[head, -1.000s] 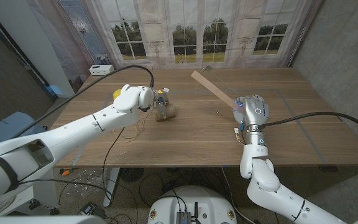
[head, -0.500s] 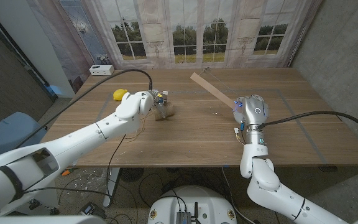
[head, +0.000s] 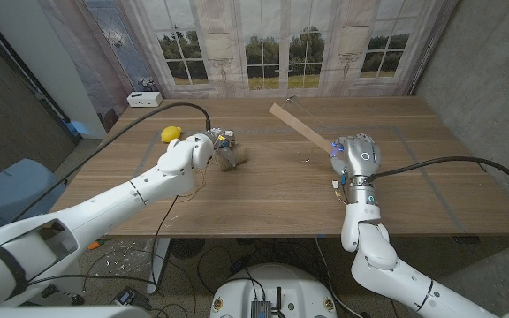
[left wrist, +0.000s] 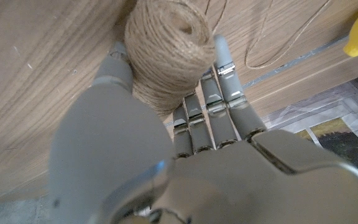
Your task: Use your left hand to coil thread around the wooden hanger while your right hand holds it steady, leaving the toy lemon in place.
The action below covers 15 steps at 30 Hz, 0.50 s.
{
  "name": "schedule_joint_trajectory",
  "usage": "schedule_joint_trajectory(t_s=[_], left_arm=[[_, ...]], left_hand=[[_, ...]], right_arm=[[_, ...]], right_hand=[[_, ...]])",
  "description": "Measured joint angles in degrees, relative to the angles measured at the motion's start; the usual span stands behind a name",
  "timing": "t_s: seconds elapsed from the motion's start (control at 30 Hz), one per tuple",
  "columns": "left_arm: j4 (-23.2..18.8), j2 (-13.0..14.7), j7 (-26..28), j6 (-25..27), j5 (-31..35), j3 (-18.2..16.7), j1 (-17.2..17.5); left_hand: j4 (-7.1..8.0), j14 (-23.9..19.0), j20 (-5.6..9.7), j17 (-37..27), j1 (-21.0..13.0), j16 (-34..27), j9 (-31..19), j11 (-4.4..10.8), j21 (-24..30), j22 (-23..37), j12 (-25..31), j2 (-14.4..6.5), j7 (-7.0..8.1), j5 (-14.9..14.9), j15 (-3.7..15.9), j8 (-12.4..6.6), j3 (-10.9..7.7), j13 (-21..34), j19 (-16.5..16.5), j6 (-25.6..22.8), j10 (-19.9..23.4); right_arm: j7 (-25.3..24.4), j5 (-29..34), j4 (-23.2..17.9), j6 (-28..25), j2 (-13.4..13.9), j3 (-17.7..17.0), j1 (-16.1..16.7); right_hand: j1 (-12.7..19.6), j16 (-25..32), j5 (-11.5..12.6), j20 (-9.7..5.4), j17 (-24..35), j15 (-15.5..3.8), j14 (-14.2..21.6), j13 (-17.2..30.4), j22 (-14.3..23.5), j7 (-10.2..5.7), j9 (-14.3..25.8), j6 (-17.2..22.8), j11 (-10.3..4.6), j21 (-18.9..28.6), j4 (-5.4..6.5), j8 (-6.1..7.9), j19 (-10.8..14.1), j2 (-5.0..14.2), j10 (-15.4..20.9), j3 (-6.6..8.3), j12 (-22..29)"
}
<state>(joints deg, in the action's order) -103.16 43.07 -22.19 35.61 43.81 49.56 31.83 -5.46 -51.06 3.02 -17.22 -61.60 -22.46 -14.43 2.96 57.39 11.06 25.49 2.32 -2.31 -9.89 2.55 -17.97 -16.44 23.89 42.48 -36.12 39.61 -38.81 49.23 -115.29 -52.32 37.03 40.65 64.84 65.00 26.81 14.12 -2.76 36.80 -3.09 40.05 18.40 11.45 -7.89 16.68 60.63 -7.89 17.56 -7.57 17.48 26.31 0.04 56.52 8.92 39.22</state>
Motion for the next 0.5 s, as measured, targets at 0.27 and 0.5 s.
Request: schedule_joint_trajectory(t_s=[0.27, 0.5], left_arm=[[1.0, -0.7, -8.6, 2.2, 3.4, 4.1, -4.0], [2.8, -1.7, -14.1, 2.6, 4.4, 5.9, -6.2]], left_hand=[[3.28, 7.5, -6.12, 3.3, 7.7, 7.0, 2.2, -0.12, -3.3, -1.2, -8.3, -1.8, 6.5, -0.6, 2.47, 6.47, 2.78, -3.1, -6.6, 9.1, -10.5], [2.85, 15.5, -10.21, 4.5, 9.5, 10.4, 2.7, -1.49, -5.9, -1.2, -11.8, 0.0, 7.41, -0.7, -0.41, 7.39, 3.84, -4.3, -8.8, 14.9, -15.8]], right_arm=[[0.4, 0.3, 0.1, 0.2, 0.0, 0.2, -0.3], [0.9, 0.6, 0.1, -0.1, -0.1, 0.4, -0.7]], right_hand=[[0.0, -0.4, -0.1, 0.0, 0.5, 0.0, 0.0, 0.0, 0.0, 0.0, 0.0, 0.0, 0.0, 0.2, -0.07, -0.02, 0.0, 0.01, 0.0, -0.08, 0.0], [0.0, -0.8, 0.1, 0.0, 0.6, -0.01, 0.0, 0.0, 0.0, 0.0, 0.0, 0.0, -0.01, 0.2, 0.1, -0.13, 0.0, 0.02, 0.0, -0.36, 0.2]])
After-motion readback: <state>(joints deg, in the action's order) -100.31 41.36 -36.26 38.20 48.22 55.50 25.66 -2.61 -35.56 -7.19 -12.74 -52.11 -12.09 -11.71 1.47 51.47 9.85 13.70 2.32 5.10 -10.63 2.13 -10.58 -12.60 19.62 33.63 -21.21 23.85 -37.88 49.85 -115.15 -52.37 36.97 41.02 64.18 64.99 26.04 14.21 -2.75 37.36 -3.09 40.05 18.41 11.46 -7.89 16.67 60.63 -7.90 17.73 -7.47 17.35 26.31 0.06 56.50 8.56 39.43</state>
